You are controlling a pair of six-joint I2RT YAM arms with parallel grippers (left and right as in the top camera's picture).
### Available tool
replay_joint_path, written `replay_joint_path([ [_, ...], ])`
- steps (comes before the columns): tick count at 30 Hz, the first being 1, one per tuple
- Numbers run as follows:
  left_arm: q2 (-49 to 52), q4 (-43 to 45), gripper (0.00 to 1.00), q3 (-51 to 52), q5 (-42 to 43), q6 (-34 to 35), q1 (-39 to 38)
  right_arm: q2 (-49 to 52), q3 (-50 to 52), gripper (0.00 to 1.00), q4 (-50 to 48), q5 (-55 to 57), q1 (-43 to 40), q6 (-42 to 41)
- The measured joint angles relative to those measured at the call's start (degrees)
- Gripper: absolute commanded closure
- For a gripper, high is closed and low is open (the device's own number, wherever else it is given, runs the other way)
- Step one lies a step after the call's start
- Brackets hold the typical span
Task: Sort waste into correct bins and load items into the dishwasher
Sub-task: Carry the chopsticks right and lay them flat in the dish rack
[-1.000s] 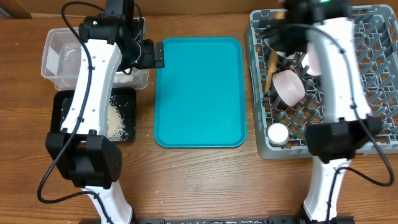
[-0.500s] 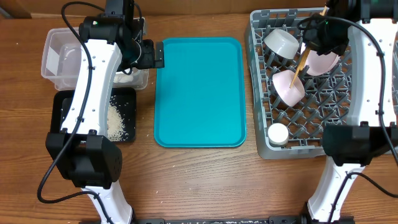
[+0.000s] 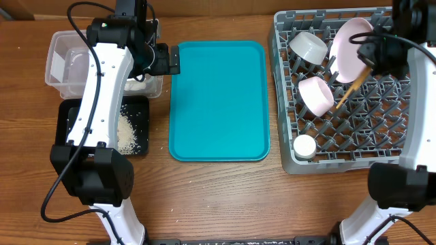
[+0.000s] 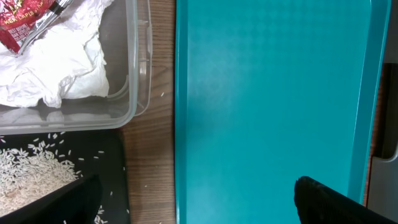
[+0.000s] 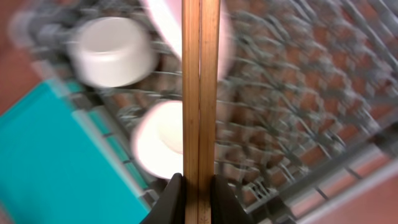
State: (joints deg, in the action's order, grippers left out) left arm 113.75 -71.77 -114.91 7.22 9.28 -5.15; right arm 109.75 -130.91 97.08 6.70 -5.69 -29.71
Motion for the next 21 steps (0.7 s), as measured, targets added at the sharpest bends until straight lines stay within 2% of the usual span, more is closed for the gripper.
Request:
replay_joint_path([
  [10, 0.0, 0.0, 0.00, 0.0, 0.0, 0.0, 0.0, 0.5, 22.1, 0.96, -6.3, 1.9, -4.4, -16.6],
  [12, 0.0, 0.0, 0.00, 0.0, 0.0, 0.0, 0.0, 0.5, 25.1, 0.86, -8.2, 1.9, -4.3, -18.2],
  [13, 0.0, 0.0, 0.00, 0.0, 0.0, 0.0, 0.0, 0.5, 26.5, 0.73, -8.9, 1.9, -4.3, -18.9],
  [15, 0.0, 0.0, 0.00, 0.0, 0.0, 0.0, 0.0, 0.5, 28.2, 0.38, -9.5, 1.9, -4.3, -20.0],
  [16, 0.0, 0.0, 0.00, 0.0, 0.0, 0.0, 0.0, 0.5, 28.6, 0.30, -9.5, 1.8, -4.3, -20.0],
  [18, 0.0, 0.0, 0.00, 0.0, 0.0, 0.0, 0.0, 0.5, 28.6, 0.25, -9.6, 1.9, -4.3, -20.1],
  [21, 0.0, 0.0, 0.00, 0.0, 0.0, 0.0, 0.0, 0.5, 28.6, 0.25, -9.4, 1.9, -4.3, -20.2],
])
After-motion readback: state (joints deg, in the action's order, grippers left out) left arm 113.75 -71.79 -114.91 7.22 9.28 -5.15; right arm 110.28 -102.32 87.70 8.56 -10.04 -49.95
